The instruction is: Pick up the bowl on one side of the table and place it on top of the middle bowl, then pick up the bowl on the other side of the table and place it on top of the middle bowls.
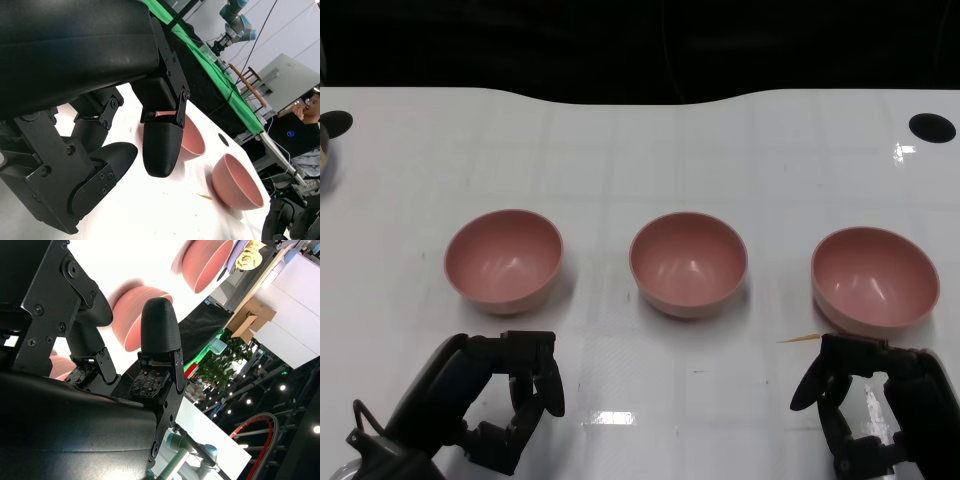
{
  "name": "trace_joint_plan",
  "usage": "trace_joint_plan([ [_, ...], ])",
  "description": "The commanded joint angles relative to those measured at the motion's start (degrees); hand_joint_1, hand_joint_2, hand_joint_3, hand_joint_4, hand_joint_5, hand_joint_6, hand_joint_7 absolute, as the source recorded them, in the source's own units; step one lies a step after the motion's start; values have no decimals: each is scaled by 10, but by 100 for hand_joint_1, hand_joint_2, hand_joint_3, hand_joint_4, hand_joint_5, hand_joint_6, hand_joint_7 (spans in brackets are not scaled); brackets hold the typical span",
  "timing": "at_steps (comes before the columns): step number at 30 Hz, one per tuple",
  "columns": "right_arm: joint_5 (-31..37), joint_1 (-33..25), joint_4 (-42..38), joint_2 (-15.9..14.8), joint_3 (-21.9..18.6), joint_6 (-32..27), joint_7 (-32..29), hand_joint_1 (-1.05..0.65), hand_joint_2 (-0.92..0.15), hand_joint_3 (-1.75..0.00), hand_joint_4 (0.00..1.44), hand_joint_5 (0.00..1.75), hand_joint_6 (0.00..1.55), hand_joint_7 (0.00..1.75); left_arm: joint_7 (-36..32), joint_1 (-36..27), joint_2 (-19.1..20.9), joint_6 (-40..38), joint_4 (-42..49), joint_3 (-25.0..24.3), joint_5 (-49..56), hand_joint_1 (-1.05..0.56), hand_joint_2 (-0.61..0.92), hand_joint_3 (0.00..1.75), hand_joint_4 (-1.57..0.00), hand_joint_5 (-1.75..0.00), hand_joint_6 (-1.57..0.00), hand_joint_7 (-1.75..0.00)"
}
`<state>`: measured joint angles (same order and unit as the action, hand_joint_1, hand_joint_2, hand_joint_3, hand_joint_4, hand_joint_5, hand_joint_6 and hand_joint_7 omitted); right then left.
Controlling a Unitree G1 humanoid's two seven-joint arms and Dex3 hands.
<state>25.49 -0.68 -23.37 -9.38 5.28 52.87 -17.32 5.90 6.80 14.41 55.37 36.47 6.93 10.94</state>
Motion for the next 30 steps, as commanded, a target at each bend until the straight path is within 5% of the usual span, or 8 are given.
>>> trace_joint_plan([
  [1,-2,0,-1,-9,-3,5,-1,15,4,-175,99,159,98,122,2,3,6,7,7,-3,-1,-9,13,162,-94,-157,-96,-133],
  [12,0,-1,4,-7,-3,1,-1,14,4,-175,100,160,99,121,4,4,4,15,11,-6,-11,-7,14,160,-94,-156,-96,-132],
  [17,5,-2,4,-7,-3,1,-4,12,4,-175,98,160,99,121,-6,8,0,34,26,-15,-11,-9,26,142,-88,-135,-91,-113],
  [22,0,-3,5,-6,-3,1,-2,11,1,-174,97,161,99,121,-8,-2,-10,6,0,-25,-15,-20,47,95,-76,-131,-84,-75],
  [30,4,-2,9,-1,-1,-7,-3,13,1,-174,98,161,99,120,-57,-21,-1,-94,-103,-50,61,-26,81,22,-61,-90,-73,-31],
])
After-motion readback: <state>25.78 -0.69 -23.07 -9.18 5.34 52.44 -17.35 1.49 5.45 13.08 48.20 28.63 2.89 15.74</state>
